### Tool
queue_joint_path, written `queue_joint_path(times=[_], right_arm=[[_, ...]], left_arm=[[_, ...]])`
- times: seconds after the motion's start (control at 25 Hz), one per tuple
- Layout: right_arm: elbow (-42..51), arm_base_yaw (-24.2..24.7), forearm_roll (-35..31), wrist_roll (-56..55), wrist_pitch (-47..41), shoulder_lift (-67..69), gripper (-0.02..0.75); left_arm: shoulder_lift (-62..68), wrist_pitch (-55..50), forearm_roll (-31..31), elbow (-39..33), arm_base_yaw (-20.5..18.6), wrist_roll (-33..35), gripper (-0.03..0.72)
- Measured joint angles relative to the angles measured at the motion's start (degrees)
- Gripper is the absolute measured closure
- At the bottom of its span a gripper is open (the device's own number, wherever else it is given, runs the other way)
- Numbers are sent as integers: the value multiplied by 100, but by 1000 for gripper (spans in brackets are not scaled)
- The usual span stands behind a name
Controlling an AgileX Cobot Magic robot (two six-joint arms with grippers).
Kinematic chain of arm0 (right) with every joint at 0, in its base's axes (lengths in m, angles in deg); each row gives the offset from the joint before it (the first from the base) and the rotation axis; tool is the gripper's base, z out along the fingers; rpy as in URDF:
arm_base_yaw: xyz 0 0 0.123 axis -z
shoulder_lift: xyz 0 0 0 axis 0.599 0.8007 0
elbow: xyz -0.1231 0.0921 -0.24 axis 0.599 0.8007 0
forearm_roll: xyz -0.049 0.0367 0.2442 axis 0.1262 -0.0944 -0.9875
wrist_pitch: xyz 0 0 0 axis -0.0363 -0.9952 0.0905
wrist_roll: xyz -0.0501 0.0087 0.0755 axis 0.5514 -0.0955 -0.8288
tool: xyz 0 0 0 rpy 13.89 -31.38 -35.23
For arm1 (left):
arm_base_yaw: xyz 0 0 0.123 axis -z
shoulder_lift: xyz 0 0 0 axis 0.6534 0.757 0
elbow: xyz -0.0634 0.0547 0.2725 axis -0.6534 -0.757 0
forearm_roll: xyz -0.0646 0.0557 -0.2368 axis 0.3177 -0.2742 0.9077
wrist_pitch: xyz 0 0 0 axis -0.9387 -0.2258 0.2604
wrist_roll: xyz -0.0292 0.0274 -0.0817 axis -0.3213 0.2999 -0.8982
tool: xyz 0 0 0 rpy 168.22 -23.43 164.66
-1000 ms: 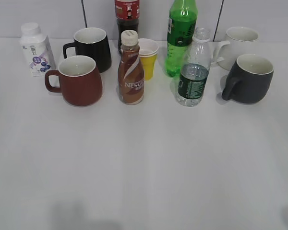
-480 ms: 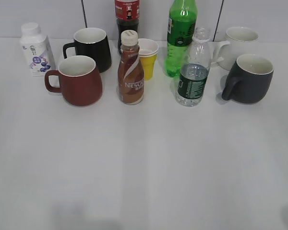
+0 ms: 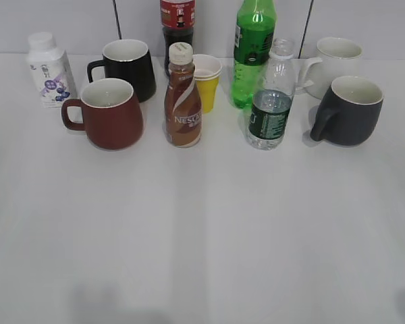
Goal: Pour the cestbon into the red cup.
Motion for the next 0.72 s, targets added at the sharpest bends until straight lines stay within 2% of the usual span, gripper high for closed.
queue_joint_path(times=[0.16,0.32,0.52,0.72], right_arm=[[0,546,0,0,0,-6,149],[0,1012,-6,0,5,-137,149],[5,1155,-6,0,0,-569,149],[7,1155,-6,0,3,-787,149]], left_arm=[[-15,0,5,0,-148,0,253],[-168,0,5,0,-835,0,253],[-670,0,5,-6,-1528,0,253],[-1059,1,5,-6,-1579,0,253]])
